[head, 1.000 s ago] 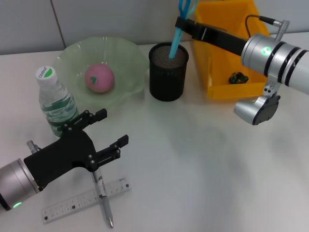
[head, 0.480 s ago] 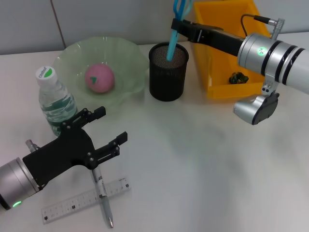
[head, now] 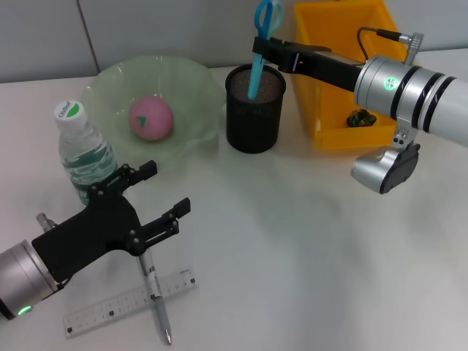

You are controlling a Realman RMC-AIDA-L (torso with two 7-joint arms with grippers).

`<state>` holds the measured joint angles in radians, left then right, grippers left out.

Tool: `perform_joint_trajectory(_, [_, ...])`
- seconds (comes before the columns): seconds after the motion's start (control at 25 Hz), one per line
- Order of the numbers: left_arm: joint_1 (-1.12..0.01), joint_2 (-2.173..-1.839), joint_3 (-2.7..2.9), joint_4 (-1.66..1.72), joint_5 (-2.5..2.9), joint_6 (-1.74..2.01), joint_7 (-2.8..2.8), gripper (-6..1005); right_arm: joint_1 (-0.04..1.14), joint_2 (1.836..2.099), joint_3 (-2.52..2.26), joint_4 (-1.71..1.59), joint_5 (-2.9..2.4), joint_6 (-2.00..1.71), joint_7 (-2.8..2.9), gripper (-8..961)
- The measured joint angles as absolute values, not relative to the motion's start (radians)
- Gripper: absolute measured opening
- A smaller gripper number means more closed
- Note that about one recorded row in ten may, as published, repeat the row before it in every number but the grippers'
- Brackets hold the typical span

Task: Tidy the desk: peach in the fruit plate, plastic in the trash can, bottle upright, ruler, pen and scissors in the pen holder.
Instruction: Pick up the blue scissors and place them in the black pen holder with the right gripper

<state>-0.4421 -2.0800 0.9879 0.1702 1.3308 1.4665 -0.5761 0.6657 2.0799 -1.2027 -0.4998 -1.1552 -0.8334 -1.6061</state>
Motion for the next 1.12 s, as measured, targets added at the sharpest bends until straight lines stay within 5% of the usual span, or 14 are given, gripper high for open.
perform_joint_trajectory(1.12, [-0.448, -2.078, 0.988, 0.17, 1.308, 1.469, -0.58, 788, 0.672, 2.077, -1.187, -0.474, -1.148, -0.827, -1.671, 236])
